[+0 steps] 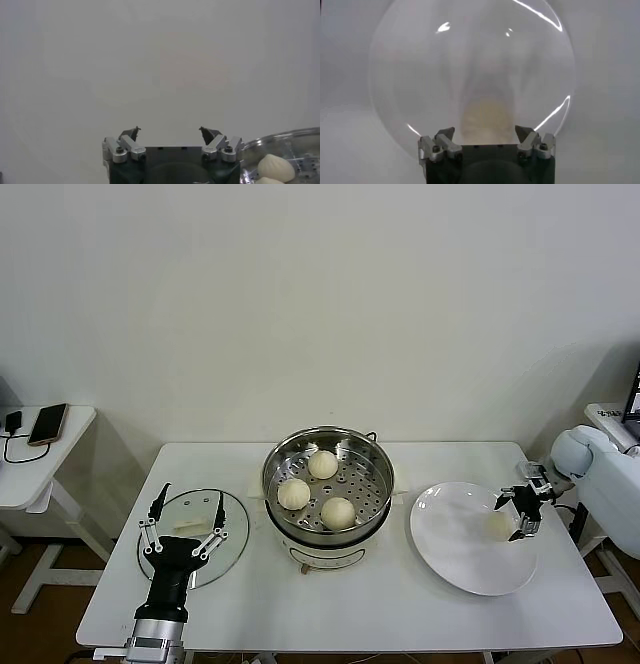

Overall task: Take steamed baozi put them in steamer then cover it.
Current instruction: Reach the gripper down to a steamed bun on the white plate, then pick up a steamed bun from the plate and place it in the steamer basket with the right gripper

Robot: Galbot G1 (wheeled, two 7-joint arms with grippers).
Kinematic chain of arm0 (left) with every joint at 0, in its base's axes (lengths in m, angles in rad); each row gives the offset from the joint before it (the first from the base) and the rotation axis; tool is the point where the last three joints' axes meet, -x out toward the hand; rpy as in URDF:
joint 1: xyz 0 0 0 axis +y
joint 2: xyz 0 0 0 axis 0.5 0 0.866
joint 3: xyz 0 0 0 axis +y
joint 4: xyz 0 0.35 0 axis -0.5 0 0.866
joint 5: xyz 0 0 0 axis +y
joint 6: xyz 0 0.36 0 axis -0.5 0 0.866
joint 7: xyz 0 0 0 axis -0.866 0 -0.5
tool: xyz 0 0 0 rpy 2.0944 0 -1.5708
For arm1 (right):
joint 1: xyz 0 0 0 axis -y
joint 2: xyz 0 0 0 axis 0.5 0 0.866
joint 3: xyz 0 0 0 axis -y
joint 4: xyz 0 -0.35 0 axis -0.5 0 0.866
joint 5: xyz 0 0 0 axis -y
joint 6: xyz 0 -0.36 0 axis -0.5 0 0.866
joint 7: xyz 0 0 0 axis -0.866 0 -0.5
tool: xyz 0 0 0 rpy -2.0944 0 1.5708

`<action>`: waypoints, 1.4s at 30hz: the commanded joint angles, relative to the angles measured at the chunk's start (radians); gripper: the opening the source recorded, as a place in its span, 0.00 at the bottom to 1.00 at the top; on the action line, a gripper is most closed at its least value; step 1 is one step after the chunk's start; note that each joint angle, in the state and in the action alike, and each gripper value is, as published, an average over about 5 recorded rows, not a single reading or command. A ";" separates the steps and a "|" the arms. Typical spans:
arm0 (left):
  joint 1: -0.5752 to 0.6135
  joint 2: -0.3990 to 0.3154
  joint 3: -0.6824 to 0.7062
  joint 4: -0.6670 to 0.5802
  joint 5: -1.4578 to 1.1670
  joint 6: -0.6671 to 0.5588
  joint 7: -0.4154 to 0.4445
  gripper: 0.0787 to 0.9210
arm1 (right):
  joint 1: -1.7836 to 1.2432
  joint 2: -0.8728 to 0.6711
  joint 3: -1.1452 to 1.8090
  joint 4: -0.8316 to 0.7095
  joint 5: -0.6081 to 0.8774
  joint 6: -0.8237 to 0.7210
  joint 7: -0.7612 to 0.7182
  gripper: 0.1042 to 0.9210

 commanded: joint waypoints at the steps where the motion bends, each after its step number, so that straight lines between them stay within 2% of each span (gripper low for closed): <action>1: 0.000 0.000 0.000 -0.002 -0.001 0.002 0.000 0.88 | -0.016 0.014 0.002 -0.024 -0.019 0.003 0.016 0.85; 6: -0.002 0.001 -0.001 -0.003 -0.002 0.002 0.000 0.88 | -0.008 0.010 -0.005 -0.018 -0.013 0.003 0.017 0.74; 9: -0.003 0.001 0.000 -0.003 -0.002 0.003 0.000 0.88 | 0.025 -0.004 -0.043 0.011 0.015 -0.005 0.009 0.70; 19: -0.009 0.005 0.004 -0.011 -0.003 0.010 0.000 0.88 | 0.462 -0.036 -0.399 0.190 0.296 -0.080 -0.190 0.66; 24: -0.010 0.007 0.006 -0.014 -0.003 0.012 0.000 0.88 | 0.711 0.048 -0.609 0.260 0.509 -0.151 -0.210 0.66; 29: -0.012 0.009 0.006 -0.016 -0.004 0.015 0.000 0.88 | 0.834 0.170 -0.730 0.315 0.667 -0.219 -0.179 0.66; 35: -0.014 0.009 0.005 -0.016 -0.005 0.016 -0.001 0.88 | 0.844 0.301 -0.779 0.337 0.721 -0.261 -0.139 0.65; 42: -0.014 0.010 0.000 -0.015 -0.009 0.015 -0.003 0.88 | 0.788 0.401 -0.814 0.326 0.689 -0.279 -0.093 0.64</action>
